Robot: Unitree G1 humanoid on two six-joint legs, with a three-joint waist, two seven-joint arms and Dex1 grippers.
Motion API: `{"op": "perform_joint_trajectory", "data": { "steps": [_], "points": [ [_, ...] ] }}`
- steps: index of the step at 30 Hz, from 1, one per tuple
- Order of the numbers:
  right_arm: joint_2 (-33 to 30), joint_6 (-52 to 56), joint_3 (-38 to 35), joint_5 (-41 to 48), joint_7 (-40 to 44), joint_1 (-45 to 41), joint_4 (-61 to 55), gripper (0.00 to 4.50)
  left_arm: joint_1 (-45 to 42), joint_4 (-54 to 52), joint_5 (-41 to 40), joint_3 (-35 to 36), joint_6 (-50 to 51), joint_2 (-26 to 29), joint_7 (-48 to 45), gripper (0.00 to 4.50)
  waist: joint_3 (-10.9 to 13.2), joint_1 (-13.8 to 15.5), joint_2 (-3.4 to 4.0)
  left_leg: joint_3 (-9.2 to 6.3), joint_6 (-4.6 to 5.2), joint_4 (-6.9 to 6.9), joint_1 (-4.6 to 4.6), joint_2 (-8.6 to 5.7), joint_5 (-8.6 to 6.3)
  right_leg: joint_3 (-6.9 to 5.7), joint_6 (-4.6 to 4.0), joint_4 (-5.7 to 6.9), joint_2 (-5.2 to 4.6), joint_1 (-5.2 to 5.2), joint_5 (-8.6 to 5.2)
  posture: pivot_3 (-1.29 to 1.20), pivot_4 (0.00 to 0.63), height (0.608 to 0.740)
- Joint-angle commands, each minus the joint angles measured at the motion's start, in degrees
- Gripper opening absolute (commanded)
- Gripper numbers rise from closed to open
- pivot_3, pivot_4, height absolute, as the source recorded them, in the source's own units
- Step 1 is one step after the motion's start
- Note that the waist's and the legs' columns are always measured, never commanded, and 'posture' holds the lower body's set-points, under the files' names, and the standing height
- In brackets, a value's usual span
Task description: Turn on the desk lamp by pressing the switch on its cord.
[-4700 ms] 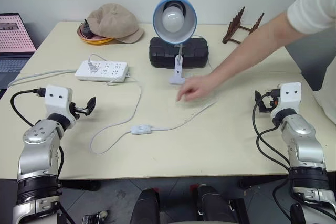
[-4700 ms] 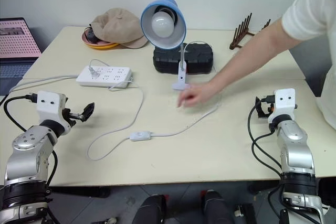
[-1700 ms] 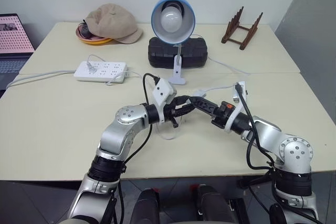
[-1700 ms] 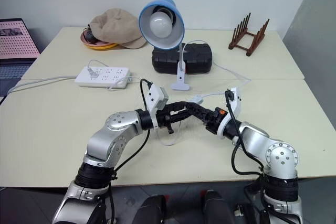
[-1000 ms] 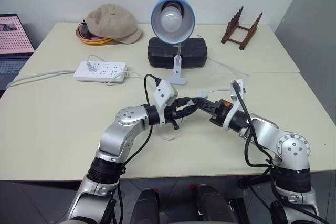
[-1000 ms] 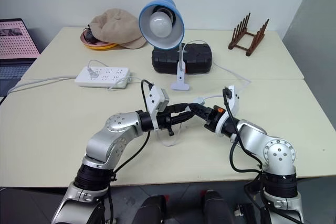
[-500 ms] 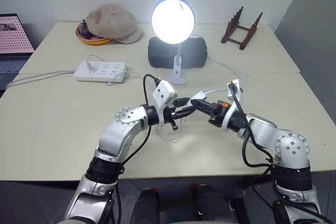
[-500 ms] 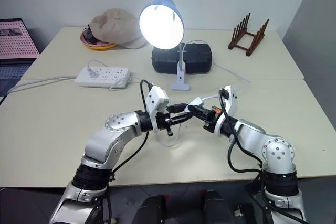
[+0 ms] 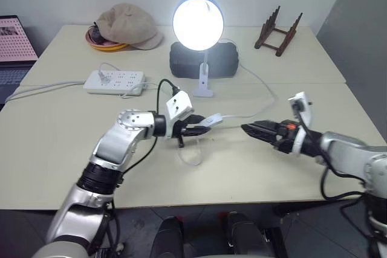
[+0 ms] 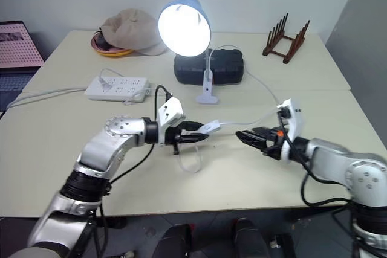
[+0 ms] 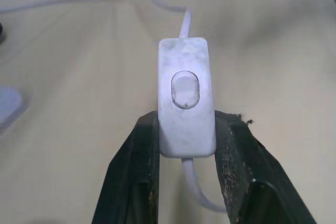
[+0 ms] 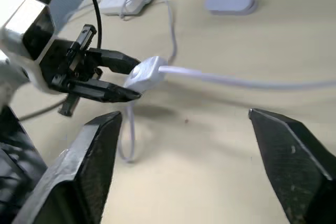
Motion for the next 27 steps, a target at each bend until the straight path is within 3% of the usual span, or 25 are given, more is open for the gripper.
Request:
{"op": "perform_joint_trajectory", "data": {
  "steps": [1,4,9,15,18,25,27],
  "points": [
    [-6.31,-5.93,1.53,-11.01,14.34,1.55,-7.01,4.45,-3.68,4.21,2.25,-2.63,-4.00,2.09,-7.13,1.10,0.01,0.21,0.01,-0.01,0.00,-0.04,0.01,0.02,0.00,-0.01,-0.01,-0.02,0.01,0.00,0.00,0.00,0.150,0.740],
    [-9.22,-12.46,5.32,-20.83,21.94,2.96,-8.96,4.45,-7.48,11.26,5.14,-4.28,-8.70,0.61,-8.64,1.10,0.01,0.32,0.00,-0.01,0.00,0.00,-0.18,0.01,0.00,-0.03,-0.01,-0.01,0.00,-0.15,-0.02,0.00,0.150,0.740],
    [-7.58,-17.65,9.71,-29.30,26.12,3.15,-7.61,4.45,-9.28,19.67,8.82,-6.28,-15.05,-3.37,-8.97,1.10,0.00,0.73,0.00,0.01,0.00,0.20,-0.47,-0.04,0.00,-0.01,0.08,0.00,-0.04,-0.37,0.04,0.00,0.150,0.740],
    [-5.61,-19.69,10.30,-33.86,29.04,3.00,-4.60,4.50,-9.23,20.96,9.59,-5.89,-17.50,-2.64,-13.03,2.56,0.01,0.77,0.00,-0.02,0.00,0.20,-0.60,-0.03,0.00,-0.03,0.38,0.11,0.00,-0.51,0.21,0.00,0.150,0.740],
    [-5.41,-20.24,10.06,-35.18,30.73,2.87,-3.10,4.50,-8.59,18.21,8.65,-4.21,-16.30,-0.43,-14.41,3.06,0.01,0.77,0.00,-0.03,0.00,0.21,-0.60,-0.03,0.00,-0.03,0.38,0.11,0.00,-0.50,0.21,0.00,0.150,0.740],
    [-6.84,-21.56,9.23,-37.64,37.95,0.16,2.37,4.50,-2.68,2.72,-4.48,10.74,3.61,11.59,-15.05,4.45,0.02,0.02,0.00,-0.04,-0.01,0.24,-0.56,0.01,0.00,-0.04,0.38,0.25,0.01,-0.53,0.21,0.00,0.150,0.740],
    [-7.12,-21.93,9.00,-38.21,39.61,-0.70,3.95,4.50,-0.26,-0.47,-6.72,13.76,7.29,14.82,-14.65,4.45,0.02,-0.01,0.01,-0.04,-0.01,0.22,-0.51,0.02,0.00,-0.06,0.37,0.24,0.00,-0.49,0.20,0.00,0.150,0.740]
  ]
}}
